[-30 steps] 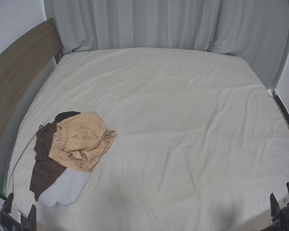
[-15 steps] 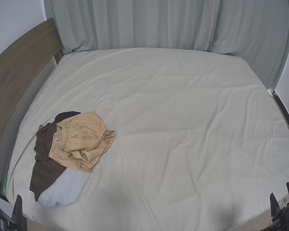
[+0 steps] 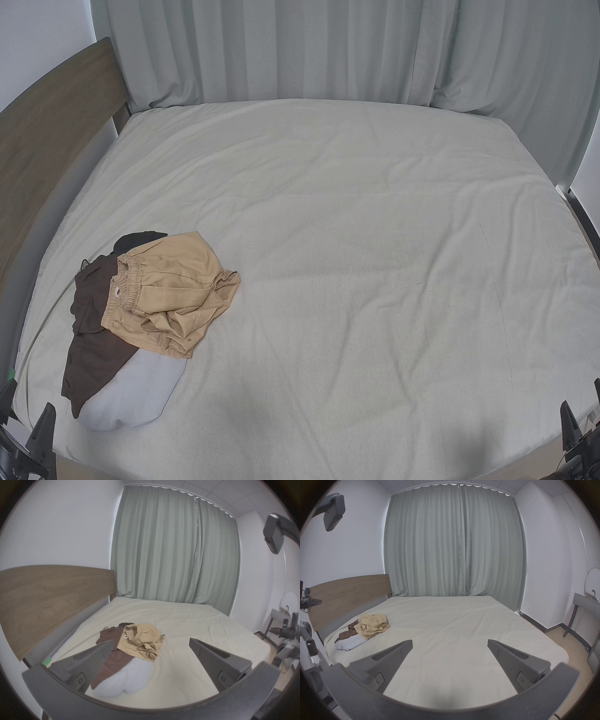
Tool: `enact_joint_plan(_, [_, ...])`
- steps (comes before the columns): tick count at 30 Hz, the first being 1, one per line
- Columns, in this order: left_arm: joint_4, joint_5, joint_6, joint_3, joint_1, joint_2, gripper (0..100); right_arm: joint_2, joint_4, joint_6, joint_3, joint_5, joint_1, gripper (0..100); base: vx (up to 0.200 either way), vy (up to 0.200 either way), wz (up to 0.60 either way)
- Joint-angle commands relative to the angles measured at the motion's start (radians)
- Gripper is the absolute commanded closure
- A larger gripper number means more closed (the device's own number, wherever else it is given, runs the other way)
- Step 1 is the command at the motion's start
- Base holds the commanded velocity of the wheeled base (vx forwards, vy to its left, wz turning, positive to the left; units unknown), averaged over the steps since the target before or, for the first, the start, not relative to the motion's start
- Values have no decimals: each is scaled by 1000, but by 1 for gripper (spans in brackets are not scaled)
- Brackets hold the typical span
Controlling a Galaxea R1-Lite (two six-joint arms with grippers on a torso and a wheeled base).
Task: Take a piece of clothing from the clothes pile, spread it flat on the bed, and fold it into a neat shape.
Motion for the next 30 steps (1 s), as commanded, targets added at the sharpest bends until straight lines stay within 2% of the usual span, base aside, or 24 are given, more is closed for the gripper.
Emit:
enact_joint_plan(1, [-2,-8,-37,-16,-30,86,0,-7,0,0,18,0,0,0,0,0,0])
enact_joint_plan(7, [-10,-34,-138,-63,-45,210,0,-9,0,0,18,0,2,0,0,0,0])
enact_joint_plan(16, [-21,-64,-147,-82,-45,291,0,-9,-2,-2,18,0,2,0,0,0,0])
enact_joint_plan(30, [-185,-161,-150,-96,-37,527,0,-9,-2,-2,18,1,2,0,0,0,0])
